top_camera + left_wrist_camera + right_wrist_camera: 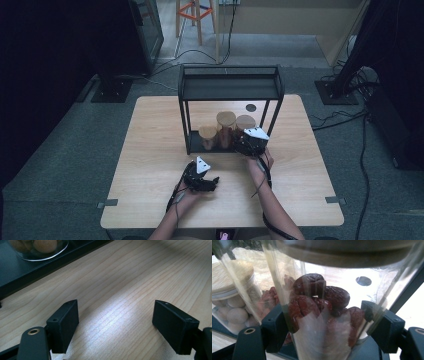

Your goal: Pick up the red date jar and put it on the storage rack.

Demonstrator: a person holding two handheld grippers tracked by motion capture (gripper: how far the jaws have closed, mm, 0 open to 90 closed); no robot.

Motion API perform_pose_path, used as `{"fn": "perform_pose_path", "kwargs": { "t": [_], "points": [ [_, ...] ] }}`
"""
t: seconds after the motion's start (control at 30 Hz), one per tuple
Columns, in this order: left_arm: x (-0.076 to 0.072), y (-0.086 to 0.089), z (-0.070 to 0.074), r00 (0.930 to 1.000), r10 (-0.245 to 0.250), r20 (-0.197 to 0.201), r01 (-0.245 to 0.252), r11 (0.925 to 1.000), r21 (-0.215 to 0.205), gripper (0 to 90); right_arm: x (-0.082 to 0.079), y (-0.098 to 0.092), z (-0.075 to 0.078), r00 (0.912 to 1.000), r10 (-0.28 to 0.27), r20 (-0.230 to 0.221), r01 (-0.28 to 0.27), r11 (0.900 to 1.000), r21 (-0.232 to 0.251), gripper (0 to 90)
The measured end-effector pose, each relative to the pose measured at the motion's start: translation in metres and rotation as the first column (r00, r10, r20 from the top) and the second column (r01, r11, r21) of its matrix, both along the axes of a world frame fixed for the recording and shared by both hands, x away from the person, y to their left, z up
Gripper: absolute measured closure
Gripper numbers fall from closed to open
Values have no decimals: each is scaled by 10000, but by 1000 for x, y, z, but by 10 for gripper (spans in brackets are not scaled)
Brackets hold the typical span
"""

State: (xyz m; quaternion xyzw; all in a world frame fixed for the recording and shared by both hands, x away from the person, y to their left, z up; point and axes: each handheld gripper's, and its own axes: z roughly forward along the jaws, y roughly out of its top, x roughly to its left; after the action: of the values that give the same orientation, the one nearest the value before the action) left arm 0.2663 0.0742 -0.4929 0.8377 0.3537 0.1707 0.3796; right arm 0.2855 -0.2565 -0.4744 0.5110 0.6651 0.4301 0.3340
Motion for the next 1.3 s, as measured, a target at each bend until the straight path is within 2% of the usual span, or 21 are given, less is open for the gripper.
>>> {"fn": "perform_pose_path", "kwargs": {
  "t": [0.33,0.57,0.97,1.3],
  "points": [
    [0,0,0,10000,-5,3,5,10000,-12,213,7,4,0,10000,53,12,-53,10000,-38,249],
    [0,0,0,10000,-6,1,6,10000,-14,213,13,-1,-2,9994,309,123,-308,9995,-69,248],
    [0,0,0,10000,7,-2,-7,10000,-30,213,16,-1,-7,9995,161,283,-161,9999,-9,246],
    [0,0,0,10000,8,-1,-8,10000,-33,213,14,2,-4,9998,120,136,-118,9998,-159,214]
  ]
}}
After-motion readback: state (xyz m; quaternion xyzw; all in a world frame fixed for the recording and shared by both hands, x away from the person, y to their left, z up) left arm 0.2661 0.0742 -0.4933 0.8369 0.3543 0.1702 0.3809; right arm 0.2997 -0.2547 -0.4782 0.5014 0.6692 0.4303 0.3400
